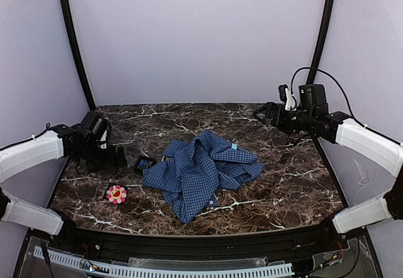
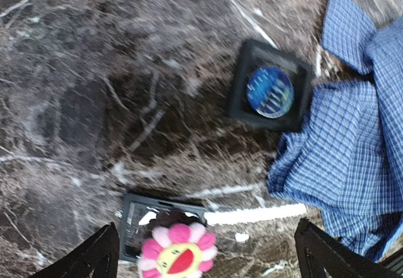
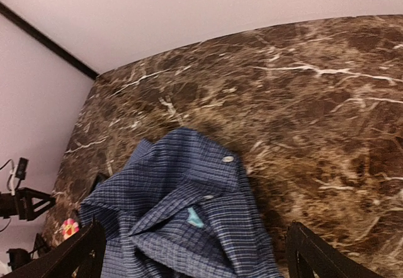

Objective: Remove the brooch from the garment
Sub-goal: Reset both arms

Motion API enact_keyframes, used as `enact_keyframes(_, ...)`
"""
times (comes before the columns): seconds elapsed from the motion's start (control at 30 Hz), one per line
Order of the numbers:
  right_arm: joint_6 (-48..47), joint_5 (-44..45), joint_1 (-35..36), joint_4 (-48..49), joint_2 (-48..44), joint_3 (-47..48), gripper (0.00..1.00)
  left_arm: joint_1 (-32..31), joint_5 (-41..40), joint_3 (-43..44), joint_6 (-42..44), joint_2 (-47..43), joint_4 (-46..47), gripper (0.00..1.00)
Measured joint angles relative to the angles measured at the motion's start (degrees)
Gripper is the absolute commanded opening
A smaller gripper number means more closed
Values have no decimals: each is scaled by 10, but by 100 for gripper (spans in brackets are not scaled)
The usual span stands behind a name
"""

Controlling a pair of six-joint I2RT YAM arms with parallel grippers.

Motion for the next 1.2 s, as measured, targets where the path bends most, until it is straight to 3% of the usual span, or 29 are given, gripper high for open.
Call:
enact_keyframes(0.23, -45, -5, -174, 22, 0, -54, 99, 181, 16, -16, 56, -39, 74, 99)
enact_keyframes(0.43, -72, 34, -259, 74, -54, -152, 99, 281, -22, -56, 100, -101, 155, 99)
enact_keyframes(0.8, -125, 150, -263, 317, -232, -398, 99, 286, -159, -169, 137, -221, 322, 99)
enact_keyframes(1.0, -137, 196, -263, 355, -275, -476, 99, 286, -191, -193, 119, -209, 340, 99)
enact_keyframes(1.2, -141, 213, -263, 365, -305, -496, 99, 286, -196, -197, 118, -202, 352, 99)
